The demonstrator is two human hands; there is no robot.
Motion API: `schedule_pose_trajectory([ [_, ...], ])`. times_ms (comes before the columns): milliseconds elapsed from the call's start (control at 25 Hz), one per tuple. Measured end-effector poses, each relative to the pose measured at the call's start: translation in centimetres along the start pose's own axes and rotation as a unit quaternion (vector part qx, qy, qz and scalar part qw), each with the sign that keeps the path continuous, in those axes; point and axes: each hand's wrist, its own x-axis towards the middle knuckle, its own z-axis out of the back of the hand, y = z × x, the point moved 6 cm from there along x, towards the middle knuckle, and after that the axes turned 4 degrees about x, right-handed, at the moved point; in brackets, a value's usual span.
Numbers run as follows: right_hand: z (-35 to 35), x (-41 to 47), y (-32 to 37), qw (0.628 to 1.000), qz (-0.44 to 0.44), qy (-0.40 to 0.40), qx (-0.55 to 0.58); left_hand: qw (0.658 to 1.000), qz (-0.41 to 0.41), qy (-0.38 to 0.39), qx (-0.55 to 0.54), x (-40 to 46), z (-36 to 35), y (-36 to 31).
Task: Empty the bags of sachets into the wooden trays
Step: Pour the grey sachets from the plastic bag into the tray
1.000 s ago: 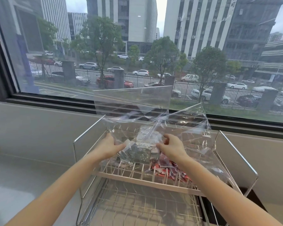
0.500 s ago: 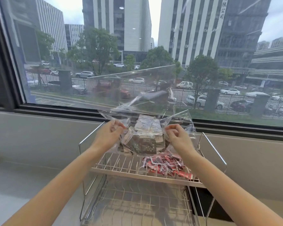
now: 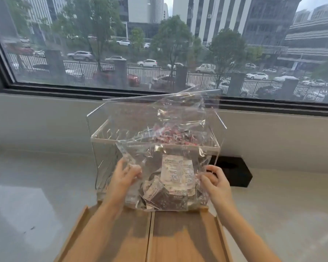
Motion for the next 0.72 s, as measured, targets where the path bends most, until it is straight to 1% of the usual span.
schedule_pose_trajectory([
  [80, 1.0, -2.8, -4.3, 0.998, -0.053, 0.006, -0.03, 0.998, 0.04, 0.04, -0.007, -2.9, -0.8, 3.2],
  [160, 2.1, -4.5, -7.6, 0.993, -0.092, 0.02, -0.075, 0.996, 0.076, 0.026, -0.041, -5.2, -1.1, 5.7],
  [240, 2.7, -5.8, -9.1, 0.987, -0.112, 0.038, -0.112, 0.993, 0.106, 0.0, -0.05, -6.8, -0.8, 7.7],
  [400, 2.6, -7.4, -9.9, 0.975, -0.135, 0.102, -0.147, 0.988, 0.151, 0.018, -0.017, -8.1, -0.9, 9.6],
  [440, 2.6, -7.7, -10.2, 0.971, -0.145, 0.119, -0.151, 0.987, 0.155, 0.023, -0.019, -8.3, -0.9, 9.7],
  [520, 2.8, -7.7, -10.7, 0.968, -0.149, 0.122, -0.16, 0.987, 0.15, 0.045, -0.045, -8.6, -1.3, 9.3],
  [560, 3.0, -7.6, -10.8, 0.971, -0.146, 0.11, -0.151, 0.987, 0.144, 0.06, -0.044, -8.8, -1.4, 9.1],
  [640, 3.2, -7.2, -10.5, 0.983, -0.136, 0.079, -0.095, 0.99, 0.119, 0.073, 0.007, -9.0, -1.3, 8.6],
  [720, 3.6, -6.6, -10.2, 0.989, -0.134, 0.047, -0.046, 0.995, 0.085, 0.044, 0.037, -8.5, -0.4, 7.7],
])
